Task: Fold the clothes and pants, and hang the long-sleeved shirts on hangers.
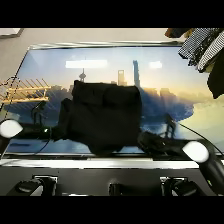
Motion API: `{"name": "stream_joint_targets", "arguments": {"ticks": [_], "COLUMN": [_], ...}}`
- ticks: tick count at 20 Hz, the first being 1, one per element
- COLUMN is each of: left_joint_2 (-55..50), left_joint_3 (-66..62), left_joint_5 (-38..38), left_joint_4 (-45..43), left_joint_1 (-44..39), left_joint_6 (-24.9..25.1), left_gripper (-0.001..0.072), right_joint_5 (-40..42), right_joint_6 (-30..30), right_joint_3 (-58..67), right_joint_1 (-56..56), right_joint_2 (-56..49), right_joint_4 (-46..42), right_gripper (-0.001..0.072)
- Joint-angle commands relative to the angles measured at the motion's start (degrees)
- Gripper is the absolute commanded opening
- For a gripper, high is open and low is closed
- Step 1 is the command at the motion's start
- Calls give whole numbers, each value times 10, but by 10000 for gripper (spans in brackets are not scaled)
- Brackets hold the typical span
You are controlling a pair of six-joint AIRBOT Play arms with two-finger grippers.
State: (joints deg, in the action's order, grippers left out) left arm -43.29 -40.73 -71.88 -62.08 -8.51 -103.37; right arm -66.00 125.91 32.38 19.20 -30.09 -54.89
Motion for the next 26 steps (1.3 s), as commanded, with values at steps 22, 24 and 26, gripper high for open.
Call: {"name": "stream_joint_targets", "arguments": {"ticks": [22, 24, 26], "left_joint_2": [-589, -586, -555], "left_joint_3": [-460, -460, -460], "left_joint_5": [12, 16, 12], "left_joint_4": [143, 141, 123], "left_joint_1": [33, 47, 70], "left_joint_6": [66, 84, 104], "left_gripper": [106, 451, 555], "right_joint_5": [400, 390, 336], "right_joint_6": [86, 26, -34], "right_joint_3": [212, 212, 216], "right_joint_1": [-1, -1, -1], "right_joint_2": [-469, -443, -388], "right_joint_4": [-83, -95, -123], "right_gripper": [302, 377, 377]}}
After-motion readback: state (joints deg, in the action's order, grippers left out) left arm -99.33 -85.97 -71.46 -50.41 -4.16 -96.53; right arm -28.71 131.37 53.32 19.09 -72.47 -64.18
